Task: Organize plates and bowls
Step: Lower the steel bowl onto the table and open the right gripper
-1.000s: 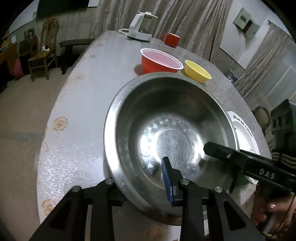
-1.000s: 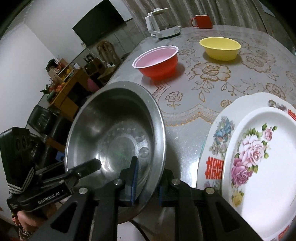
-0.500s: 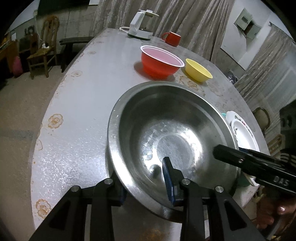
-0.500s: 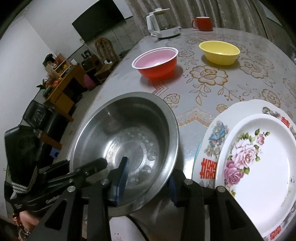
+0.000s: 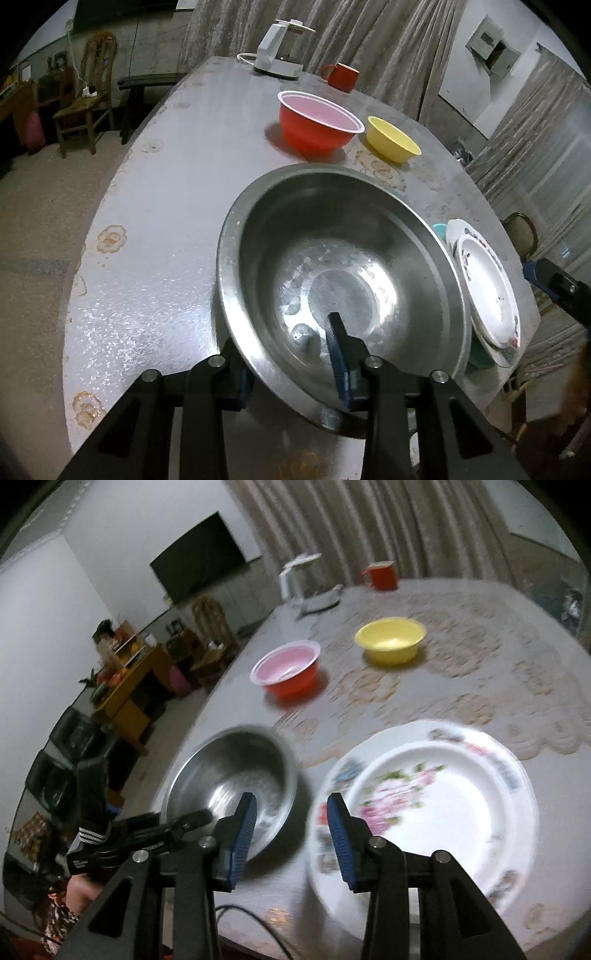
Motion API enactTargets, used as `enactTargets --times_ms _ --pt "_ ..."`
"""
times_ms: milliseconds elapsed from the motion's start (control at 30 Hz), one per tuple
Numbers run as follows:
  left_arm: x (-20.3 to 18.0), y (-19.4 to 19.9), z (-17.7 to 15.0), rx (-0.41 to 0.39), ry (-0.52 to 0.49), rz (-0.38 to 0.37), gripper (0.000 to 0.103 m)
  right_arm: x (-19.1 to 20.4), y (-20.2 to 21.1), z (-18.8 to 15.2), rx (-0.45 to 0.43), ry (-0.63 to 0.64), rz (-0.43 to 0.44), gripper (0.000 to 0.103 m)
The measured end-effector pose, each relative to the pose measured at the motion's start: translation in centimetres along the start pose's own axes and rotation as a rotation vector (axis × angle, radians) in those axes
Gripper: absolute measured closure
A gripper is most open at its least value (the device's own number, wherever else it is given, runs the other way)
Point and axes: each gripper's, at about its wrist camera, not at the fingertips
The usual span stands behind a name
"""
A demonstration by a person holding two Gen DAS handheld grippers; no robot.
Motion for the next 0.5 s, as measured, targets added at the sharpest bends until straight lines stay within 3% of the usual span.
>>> enactTargets --times_ms 167,333,500 --pt "0.0 1.2 0.1 -0.027 -0.009 -0.001 0.054 -3.0 2.4 -0.4 -0.029 -0.052 -0.085 0.063" --pt "0.0 2.4 0.4 -0.048 -0.025 0.034 0.050 -5.8 4.0 -0.8 -0.036 -0.086 -0.154 0.063" --pt "-0.7 3.3 1.1 -0.084 -0.025 0.068 0.035 -8.1 4.6 -1.5 -0.043 -0.131 -0.195 0.063"
Point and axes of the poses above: each gripper's, at about its wrist camera, not at the fingertips, and y roughly against the way its jaws point, x to its left, z to its top, and after that the axes turned 9 degrees about y, right-handed
